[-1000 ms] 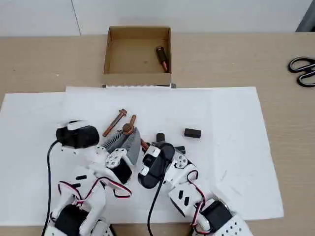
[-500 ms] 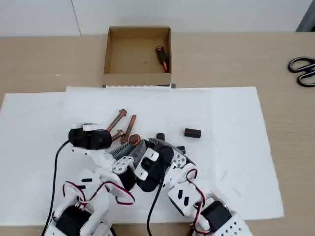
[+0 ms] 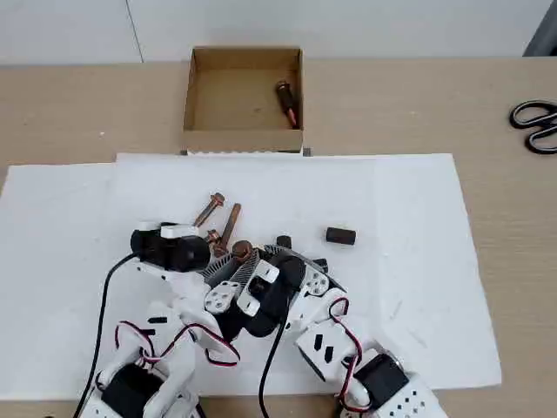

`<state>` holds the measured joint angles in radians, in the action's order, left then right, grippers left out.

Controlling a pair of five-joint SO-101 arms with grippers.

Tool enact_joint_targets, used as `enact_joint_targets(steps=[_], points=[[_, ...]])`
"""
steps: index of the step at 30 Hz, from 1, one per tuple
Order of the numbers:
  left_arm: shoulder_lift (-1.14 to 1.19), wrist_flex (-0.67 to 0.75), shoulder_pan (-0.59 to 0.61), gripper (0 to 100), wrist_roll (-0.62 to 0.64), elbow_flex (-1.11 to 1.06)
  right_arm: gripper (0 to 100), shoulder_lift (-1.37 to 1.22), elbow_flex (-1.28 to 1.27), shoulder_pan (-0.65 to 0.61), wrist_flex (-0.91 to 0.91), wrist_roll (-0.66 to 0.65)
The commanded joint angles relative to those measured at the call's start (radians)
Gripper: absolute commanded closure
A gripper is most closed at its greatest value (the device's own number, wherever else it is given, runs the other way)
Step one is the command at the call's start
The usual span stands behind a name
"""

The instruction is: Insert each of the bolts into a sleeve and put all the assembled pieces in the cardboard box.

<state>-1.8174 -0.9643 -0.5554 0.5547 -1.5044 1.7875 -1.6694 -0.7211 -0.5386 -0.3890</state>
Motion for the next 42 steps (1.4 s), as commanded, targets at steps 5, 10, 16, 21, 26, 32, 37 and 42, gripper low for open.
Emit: enact_joint_targets(steps=[5, 10, 16, 21, 26, 32, 37, 42], points=[[0.000, -0.021, -0.029, 99, -0.044, -0.047, 99.6, 0.024, -0.008, -0.004, 0.094, -0.008], [0.000, -0.021, -0.029, 87, -0.044, 0.013, 99.6, 0.024, -0.009, -0.004, 0.093, -0.008], [0.000, -0.021, 0.012, 80, -0.044, 0.042, 99.6, 0.022, -0.012, -0.002, 0.091, -0.008], [0.000, -0.021, 0.078, 80, -0.072, 0.050, 99.6, 0.021, -0.012, -0.001, 0.090, -0.008], [0.000, -0.023, 0.101, 80, -0.072, 0.116, 99.6, 0.022, -0.012, 0.001, 0.021, -0.003], [0.000, -0.028, 0.101, 80, -0.072, 0.182, 99.6, 0.022, -0.014, 0.001, 0.008, -0.003], [0.000, -0.028, 0.109, 86, -0.074, 0.203, 99.6, 0.022, -0.014, 0.002, 0.008, -0.003], [0.000, -0.021, 0.215, 98, -0.137, 0.199, 99.6, 0.022, -0.014, 0.035, 0.008, -0.003]])
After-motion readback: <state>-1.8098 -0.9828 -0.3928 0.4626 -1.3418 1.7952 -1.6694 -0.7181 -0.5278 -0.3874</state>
